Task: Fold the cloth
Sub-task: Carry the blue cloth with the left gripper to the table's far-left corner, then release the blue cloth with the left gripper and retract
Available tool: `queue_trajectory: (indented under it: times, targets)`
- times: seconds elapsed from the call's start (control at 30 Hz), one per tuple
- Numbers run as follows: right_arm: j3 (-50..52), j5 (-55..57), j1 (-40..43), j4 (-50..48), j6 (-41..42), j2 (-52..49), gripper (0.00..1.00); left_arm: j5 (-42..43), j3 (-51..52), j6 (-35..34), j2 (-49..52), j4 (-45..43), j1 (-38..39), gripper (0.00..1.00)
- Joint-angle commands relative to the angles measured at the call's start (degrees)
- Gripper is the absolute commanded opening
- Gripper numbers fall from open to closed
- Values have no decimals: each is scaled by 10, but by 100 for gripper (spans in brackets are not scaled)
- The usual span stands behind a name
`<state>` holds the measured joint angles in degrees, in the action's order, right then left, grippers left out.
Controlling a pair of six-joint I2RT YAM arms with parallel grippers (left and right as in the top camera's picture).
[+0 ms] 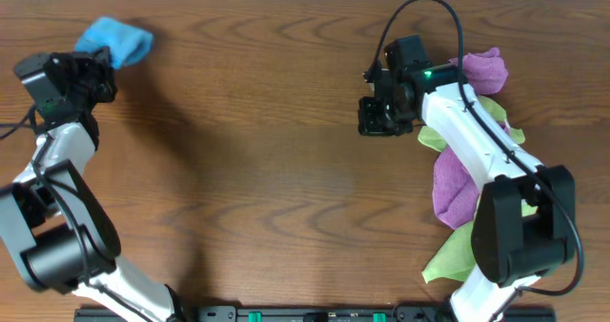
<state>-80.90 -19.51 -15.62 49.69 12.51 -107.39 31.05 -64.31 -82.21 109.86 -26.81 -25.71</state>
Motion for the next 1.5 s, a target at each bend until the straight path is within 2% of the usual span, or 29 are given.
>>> queue_trajectory:
  times: [0.0,0.2,0.6,0.63,0.67,0.73,0.83,0.93,1.07,1.27,1.47]
  targets:
    - [0,-1,-10,-2,-10,7,2,12,-36,-57,68,-22,4,6]
    - [0,-1,-14,2,-8,7,1,13,-79,-70,132,-26,12,6]
    - [0,-1,-33,-4,-3,7,2,-3,-79,-61,137,-5,12,6]
    - [0,-1,-34,-6,-3,7,2,2,-79,-60,137,0,12,8]
    - [0,-1,-36,-8,0,7,2,10,-79,-47,137,2,12,29]
    - [0,-5,-37,-8,3,7,2,34,-79,-14,136,1,7,97]
    - [0,-5,-40,-5,3,7,2,73,-79,27,130,5,-4,96]
    - [0,-7,-44,-3,3,7,2,95,-79,68,112,48,-14,96]
    - [0,-20,-47,-2,3,7,2,68,-79,141,60,196,-24,95]
    - [0,-64,-47,2,3,9,2,40,-79,273,-47,357,-31,96]
    - [-12,-56,-47,26,2,59,2,-33,-79,470,-207,564,-24,95]
